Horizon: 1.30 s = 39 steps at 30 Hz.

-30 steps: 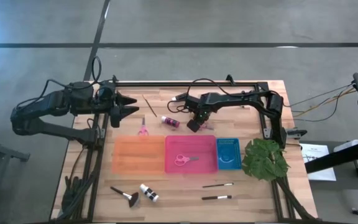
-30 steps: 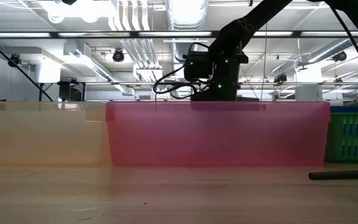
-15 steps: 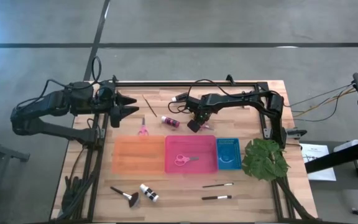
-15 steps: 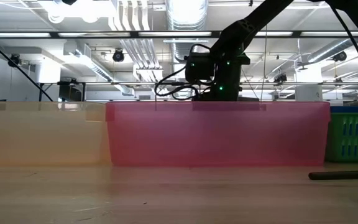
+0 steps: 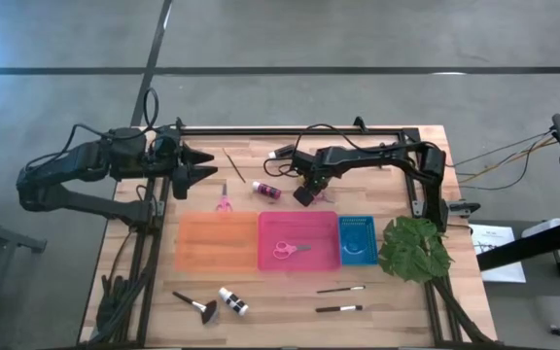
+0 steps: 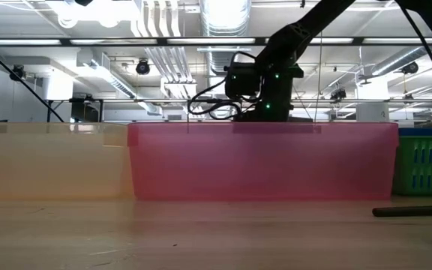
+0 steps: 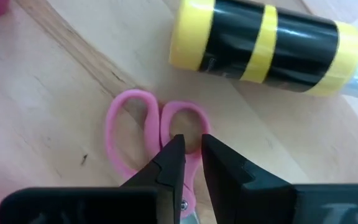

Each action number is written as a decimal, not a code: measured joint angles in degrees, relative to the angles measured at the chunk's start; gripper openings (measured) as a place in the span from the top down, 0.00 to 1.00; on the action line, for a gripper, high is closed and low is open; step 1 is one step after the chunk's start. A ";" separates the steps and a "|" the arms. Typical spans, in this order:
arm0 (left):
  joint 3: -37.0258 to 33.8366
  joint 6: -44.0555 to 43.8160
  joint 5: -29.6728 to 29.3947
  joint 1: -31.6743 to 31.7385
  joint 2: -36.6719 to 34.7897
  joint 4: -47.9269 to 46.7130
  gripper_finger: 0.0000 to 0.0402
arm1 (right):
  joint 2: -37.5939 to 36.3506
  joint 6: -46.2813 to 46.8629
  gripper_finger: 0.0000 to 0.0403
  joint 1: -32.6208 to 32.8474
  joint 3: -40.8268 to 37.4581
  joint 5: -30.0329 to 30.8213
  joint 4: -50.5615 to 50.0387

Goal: Pick & Place Paint Supplies
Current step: Put the right pink scissors into the pink bin

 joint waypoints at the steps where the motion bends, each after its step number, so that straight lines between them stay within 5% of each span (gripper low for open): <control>1: 0.00 0.00 0.00 0.00 0.00 0.00 0.38 | 0.00 0.01 0.87 -0.06 -0.16 -0.03 0.12; 26: 0.00 -0.13 0.00 0.00 0.00 0.04 0.38 | -0.94 -0.41 0.87 -0.23 -0.21 -0.46 0.87; 39: 0.00 -0.15 -0.02 0.00 0.00 0.07 0.38 | -0.94 0.01 0.62 -0.09 -0.19 -0.81 0.98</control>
